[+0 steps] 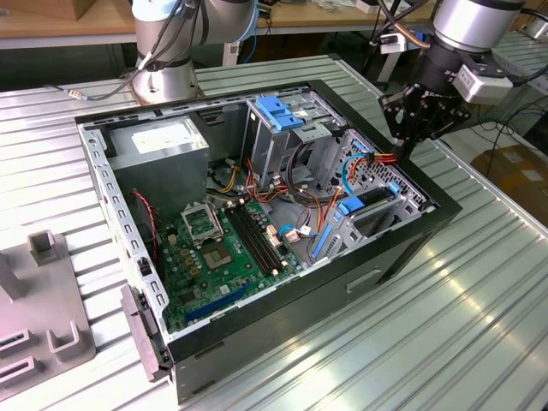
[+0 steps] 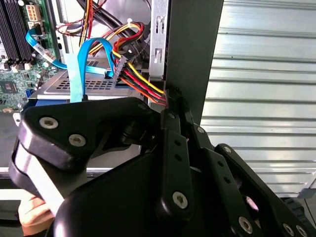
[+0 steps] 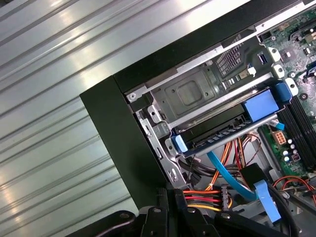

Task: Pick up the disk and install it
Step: 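Insert the first disk wire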

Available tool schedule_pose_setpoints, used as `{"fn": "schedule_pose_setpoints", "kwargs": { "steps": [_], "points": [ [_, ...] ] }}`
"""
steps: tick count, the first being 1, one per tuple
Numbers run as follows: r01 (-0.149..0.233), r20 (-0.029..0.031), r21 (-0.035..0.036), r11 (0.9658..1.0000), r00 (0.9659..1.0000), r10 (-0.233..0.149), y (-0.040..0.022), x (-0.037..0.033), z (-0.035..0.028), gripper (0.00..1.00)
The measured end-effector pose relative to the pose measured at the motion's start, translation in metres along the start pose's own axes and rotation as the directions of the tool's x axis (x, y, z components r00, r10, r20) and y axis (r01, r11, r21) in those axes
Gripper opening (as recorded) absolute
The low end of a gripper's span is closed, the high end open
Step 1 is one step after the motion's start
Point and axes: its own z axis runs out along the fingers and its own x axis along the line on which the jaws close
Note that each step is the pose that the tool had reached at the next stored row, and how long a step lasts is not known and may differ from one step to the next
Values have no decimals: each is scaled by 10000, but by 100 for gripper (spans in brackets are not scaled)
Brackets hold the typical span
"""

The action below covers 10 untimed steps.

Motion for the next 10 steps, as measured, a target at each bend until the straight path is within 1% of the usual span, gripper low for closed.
{"fn": "schedule_pose_setpoints", "kwargs": {
  "steps": [3,5,7,8,10],
  "points": [
    [-21,14,25,10000,10000,21,0,2,-28,16],
    [-208,21,27,9998,9998,208,0,2,-36,16],
    [-477,19,5,9989,9989,477,1,2,-38,16],
    [-643,17,-8,9979,9979,643,1,2,-38,16],
    [-817,16,-21,9967,9967,817,2,-1,-39,16]
  ]
}}
